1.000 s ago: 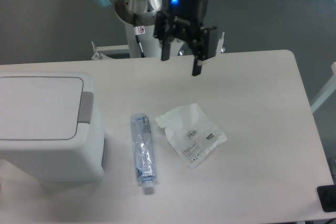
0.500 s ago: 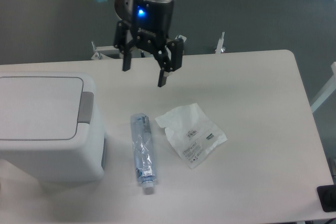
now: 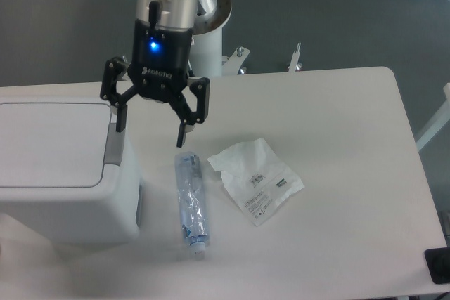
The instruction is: Open the trash can
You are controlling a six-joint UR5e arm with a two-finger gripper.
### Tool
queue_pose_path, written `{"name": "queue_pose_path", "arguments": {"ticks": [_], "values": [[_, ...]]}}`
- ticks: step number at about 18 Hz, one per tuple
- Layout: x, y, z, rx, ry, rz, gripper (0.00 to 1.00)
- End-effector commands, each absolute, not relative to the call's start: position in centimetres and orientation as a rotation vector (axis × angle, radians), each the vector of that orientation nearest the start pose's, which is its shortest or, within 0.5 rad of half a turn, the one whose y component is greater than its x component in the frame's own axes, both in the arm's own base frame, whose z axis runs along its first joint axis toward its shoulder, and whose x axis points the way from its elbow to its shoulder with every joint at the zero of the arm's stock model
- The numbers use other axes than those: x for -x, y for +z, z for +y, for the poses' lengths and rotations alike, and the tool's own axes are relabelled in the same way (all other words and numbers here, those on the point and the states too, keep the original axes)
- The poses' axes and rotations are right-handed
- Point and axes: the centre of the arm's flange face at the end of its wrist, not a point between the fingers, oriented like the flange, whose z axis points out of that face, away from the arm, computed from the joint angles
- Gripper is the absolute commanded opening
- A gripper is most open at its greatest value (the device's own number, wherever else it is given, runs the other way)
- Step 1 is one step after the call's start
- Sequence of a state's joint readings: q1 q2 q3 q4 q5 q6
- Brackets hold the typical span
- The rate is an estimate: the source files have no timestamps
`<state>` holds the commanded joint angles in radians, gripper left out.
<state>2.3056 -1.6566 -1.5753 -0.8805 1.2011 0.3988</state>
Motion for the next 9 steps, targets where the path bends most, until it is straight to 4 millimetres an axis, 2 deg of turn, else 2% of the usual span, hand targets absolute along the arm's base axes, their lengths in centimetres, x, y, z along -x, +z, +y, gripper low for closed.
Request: {"name": "queue_pose_path", "arguments": {"ticks": [6,9], "values": [[25.3,51.0,52.9,2.474,0.033,-0.282,1.0],[25.3,50.7,52.9,2.479,0.025,-0.29,1.0]]}}
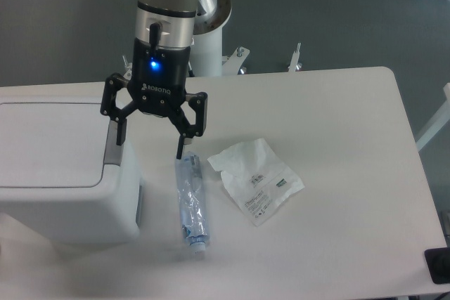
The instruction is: Open the trash can
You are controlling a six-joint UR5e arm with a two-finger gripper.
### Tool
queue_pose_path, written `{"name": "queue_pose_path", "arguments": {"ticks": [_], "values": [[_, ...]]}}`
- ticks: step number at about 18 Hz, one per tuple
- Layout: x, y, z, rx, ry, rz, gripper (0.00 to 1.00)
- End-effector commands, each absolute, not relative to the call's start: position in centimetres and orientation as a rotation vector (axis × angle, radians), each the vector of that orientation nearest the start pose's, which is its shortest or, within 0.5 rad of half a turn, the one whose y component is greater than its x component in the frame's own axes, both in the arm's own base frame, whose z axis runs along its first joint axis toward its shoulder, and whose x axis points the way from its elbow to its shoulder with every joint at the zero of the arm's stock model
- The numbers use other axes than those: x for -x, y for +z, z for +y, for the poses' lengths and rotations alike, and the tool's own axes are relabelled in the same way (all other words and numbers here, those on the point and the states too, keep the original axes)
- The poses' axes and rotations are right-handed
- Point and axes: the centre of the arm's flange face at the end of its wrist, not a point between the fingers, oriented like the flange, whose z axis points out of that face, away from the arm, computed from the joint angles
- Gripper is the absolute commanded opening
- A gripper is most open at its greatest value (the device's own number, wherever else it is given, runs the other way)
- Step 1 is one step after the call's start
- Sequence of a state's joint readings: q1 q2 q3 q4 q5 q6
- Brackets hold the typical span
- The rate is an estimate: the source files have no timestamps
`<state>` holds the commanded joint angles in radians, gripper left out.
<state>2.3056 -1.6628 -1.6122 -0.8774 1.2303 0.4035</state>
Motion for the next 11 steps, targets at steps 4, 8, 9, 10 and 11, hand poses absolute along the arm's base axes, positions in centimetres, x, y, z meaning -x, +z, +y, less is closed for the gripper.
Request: {"name": "queue_pose_path", "arguments": {"ticks": [4,8,9,10,11], "values": [[25.2,50.2,52.9,2.486,0.02,-0.286,1.0],[25.3,49.8,52.9,2.493,0.016,-0.289,1.0],[25.3,49.6,52.9,2.495,0.014,-0.29,1.0],[25.2,49.4,52.9,2.498,0.011,-0.29,1.0],[25.0,49.3,52.9,2.5,0.008,-0.291,1.0]]}}
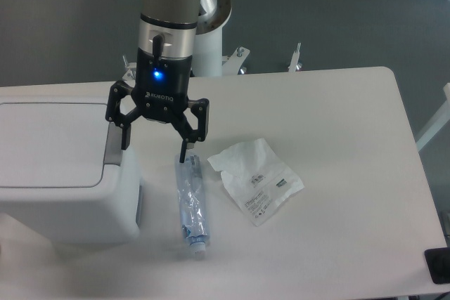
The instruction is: Open the trash can
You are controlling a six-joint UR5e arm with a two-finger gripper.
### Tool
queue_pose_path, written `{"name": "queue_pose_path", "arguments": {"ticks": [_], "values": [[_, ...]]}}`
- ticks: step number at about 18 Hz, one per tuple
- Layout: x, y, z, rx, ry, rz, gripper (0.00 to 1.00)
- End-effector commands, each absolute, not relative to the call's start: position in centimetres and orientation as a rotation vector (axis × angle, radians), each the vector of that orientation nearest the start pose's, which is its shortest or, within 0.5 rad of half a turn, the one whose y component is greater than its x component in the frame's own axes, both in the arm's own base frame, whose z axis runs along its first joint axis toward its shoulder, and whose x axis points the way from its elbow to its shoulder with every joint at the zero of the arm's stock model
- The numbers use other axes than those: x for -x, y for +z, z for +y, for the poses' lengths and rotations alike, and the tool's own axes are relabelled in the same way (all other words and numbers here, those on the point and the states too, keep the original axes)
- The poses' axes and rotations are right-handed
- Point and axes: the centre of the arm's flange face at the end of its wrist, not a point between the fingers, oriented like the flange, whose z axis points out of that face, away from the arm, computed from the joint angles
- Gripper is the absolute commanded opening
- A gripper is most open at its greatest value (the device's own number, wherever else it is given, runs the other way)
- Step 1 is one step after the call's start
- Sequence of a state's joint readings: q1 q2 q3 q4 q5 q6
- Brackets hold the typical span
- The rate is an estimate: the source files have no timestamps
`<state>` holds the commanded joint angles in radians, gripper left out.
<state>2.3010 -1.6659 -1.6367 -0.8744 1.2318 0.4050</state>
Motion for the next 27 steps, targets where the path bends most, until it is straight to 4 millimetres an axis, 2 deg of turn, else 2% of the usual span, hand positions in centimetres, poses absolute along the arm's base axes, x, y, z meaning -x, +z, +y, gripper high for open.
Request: {"name": "queue_pose_path", "arguments": {"ticks": [8,27], "values": [[24.14,48.64,53.2,2.512,-0.007,-0.273,1.0],[24.11,48.3,53.28,2.518,-0.01,-0.274,1.0]]}}
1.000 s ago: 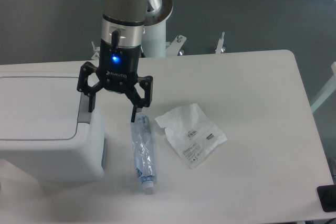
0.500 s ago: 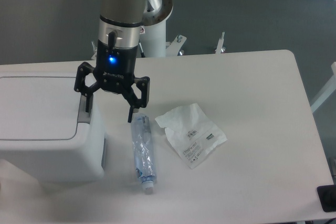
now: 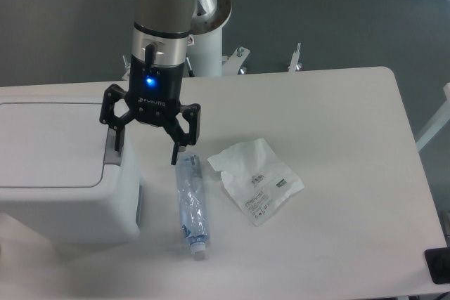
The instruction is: Open the trash can
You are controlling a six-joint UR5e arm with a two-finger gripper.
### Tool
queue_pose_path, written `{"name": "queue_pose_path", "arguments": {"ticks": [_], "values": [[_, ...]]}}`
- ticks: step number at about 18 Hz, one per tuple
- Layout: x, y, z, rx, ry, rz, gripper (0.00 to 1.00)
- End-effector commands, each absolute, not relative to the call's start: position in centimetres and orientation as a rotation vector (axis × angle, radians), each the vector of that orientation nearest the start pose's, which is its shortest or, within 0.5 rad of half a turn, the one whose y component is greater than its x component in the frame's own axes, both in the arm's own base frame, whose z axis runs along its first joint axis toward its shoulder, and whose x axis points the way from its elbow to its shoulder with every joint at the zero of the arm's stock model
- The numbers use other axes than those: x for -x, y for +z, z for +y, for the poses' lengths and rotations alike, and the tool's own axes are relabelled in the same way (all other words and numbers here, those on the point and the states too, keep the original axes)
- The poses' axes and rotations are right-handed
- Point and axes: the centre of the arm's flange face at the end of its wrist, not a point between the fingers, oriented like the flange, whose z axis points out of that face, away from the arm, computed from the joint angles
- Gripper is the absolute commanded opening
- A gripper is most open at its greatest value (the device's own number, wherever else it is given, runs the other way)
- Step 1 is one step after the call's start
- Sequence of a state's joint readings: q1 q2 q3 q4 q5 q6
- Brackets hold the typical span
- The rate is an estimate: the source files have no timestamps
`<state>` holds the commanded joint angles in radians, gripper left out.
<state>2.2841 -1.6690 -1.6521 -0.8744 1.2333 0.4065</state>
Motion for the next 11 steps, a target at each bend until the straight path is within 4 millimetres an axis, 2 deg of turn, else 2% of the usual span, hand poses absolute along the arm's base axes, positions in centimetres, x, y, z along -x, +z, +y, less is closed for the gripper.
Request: {"name": "queue_pose_path", "arguments": {"ticks": [11], "values": [[24.04,47.77,53.2,2.525,-0.017,-0.277,1.0]]}}
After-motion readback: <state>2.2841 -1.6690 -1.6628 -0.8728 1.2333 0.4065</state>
